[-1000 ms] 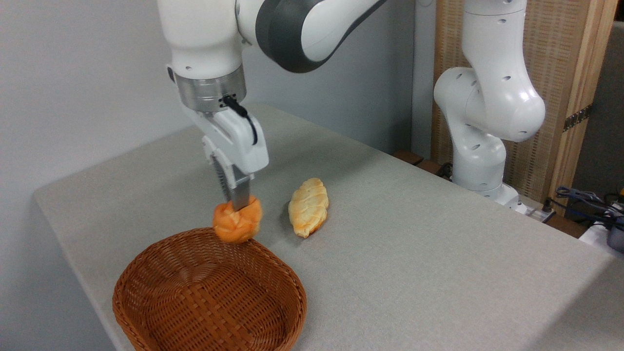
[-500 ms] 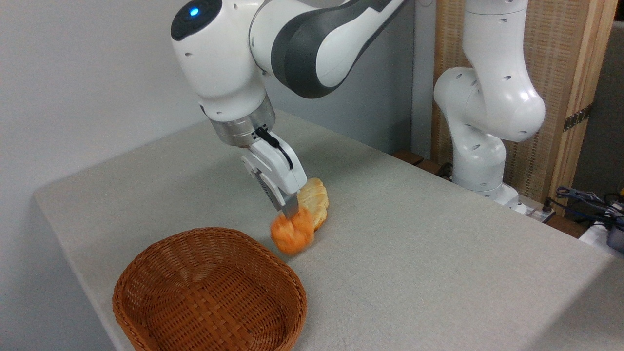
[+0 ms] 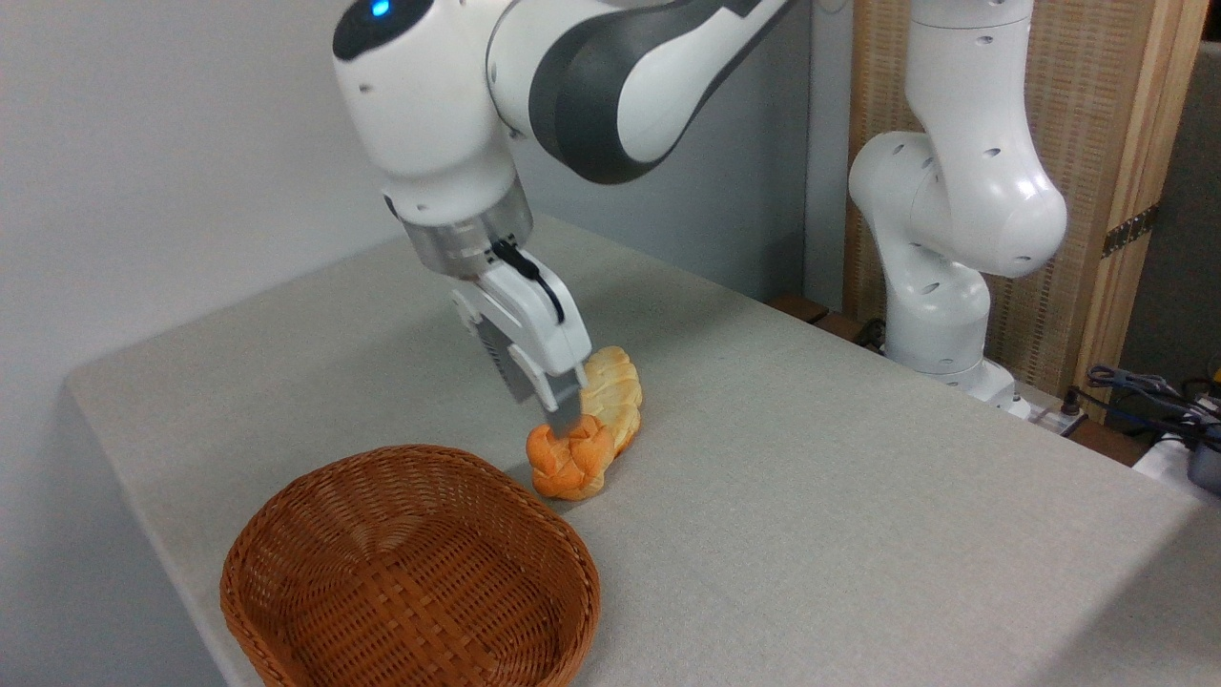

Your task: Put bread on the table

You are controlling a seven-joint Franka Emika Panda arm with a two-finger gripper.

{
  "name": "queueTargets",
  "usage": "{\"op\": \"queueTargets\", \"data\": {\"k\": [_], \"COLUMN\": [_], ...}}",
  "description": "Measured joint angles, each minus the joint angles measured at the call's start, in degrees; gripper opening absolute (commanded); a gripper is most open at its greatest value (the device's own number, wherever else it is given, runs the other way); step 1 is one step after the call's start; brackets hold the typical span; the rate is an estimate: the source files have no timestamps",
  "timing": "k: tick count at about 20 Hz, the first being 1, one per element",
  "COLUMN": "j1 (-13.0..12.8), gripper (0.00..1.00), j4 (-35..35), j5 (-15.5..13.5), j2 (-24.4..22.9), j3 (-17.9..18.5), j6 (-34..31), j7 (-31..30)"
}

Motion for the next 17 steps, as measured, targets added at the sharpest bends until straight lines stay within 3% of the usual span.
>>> {"op": "queueTargets", "data": {"k": [6,17], "j1": [-0.80,-0.45], "gripper": [1.00,1.00], "j4": [4.04,4.84], "j5": [0.87,4.80], "j2": [-0.53,-0.36], "j3": [-1.57,-1.09], "j6": [9.47,11.42], "j7": [0.00,-6.21]}}
